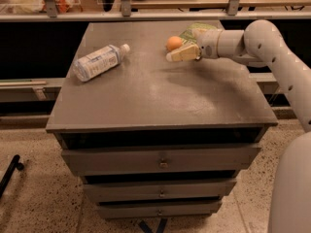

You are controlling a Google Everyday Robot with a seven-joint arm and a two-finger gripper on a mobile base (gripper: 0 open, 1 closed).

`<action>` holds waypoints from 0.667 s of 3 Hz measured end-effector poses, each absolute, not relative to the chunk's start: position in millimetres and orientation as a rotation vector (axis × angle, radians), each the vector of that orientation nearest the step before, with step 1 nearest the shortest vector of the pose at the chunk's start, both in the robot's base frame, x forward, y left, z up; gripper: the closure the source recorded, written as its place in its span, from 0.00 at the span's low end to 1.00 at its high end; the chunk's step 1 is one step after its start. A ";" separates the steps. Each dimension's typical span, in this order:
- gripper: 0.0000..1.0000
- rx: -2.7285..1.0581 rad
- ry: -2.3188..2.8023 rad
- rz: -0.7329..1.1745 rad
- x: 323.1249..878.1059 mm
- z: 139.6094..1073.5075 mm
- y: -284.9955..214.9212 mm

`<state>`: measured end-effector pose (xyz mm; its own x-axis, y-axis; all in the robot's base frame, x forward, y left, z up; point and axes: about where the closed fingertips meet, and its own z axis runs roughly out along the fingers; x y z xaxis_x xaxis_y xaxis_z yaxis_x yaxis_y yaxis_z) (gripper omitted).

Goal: Move orange near blue plastic bottle

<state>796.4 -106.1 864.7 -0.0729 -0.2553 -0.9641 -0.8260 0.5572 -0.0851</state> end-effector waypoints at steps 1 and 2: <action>0.00 -0.919 1.604 0.555 813.3 862.8 -111.3; 0.00 -0.918 1.613 0.565 822.1 858.0 -110.5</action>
Offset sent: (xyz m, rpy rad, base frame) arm 0.0354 -0.0117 -0.0096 -0.0087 -0.0062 -0.0285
